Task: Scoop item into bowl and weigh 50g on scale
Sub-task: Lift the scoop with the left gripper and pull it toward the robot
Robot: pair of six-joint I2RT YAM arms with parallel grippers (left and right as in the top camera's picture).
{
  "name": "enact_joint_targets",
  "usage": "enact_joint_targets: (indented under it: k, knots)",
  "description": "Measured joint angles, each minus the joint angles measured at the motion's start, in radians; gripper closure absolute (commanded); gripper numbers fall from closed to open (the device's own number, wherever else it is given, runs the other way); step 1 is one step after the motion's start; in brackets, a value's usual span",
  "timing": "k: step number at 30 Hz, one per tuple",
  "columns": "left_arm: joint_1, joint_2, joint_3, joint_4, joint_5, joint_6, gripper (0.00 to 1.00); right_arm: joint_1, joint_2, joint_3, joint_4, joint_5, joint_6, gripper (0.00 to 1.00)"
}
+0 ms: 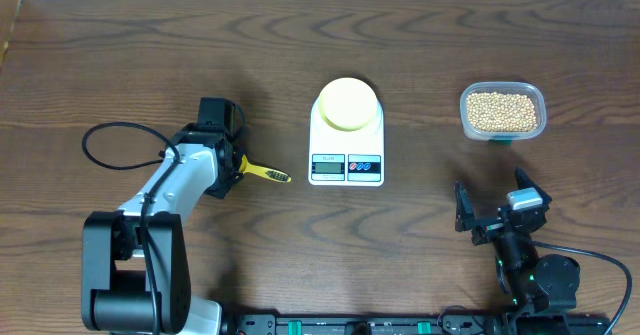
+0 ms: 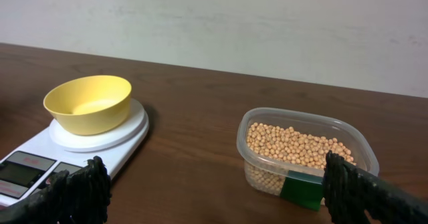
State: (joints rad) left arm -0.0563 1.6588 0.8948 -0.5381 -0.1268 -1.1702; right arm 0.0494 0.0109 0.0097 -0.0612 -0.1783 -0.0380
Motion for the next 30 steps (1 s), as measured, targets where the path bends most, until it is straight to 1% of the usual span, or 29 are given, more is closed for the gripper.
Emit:
enact_joint_targets:
  k: [3,4,5,6,18,20,23,26,30]
  knots:
    - [0.000,0.000,-0.009,0.015,0.000,0.000,0.77,0.000,0.000,0.000,0.000,0.000,0.000,0.01]
    - [0.000,0.000,-0.018,0.022,0.000,0.000,0.81,0.000,0.000,0.000,0.000,0.000,0.000,0.01]
    - [0.000,0.000,-0.034,0.031,0.000,0.000,0.89,0.000,0.000,0.000,0.000,0.000,0.000,0.01]
    - [0.000,0.000,-0.046,0.039,0.000,-0.003,0.92,0.000,0.000,0.000,0.000,0.000,0.000,0.01]
    - [0.000,-0.018,-0.068,0.044,-0.006,-0.031,0.93,0.000,0.000,0.000,0.000,0.000,0.000,0.01]
    - [0.000,-0.058,-0.079,0.030,-0.006,-0.031,0.93,0.000,0.000,0.000,0.000,0.000,0.000,0.01]
    - [0.000,-0.162,-0.085,0.019,-0.006,-0.030,0.93,0.000,0.000,0.000,0.000,0.000,0.000,0.01]
    - [0.000,-0.296,-0.085,0.018,-0.007,-0.010,0.93,0.000,0.000,0.000,0.000,0.000,0.000,0.01]
    - [0.000,-0.499,-0.085,-0.021,-0.007,0.020,0.93,0.000,0.000,0.000,0.000,0.000,0.000,0.01]
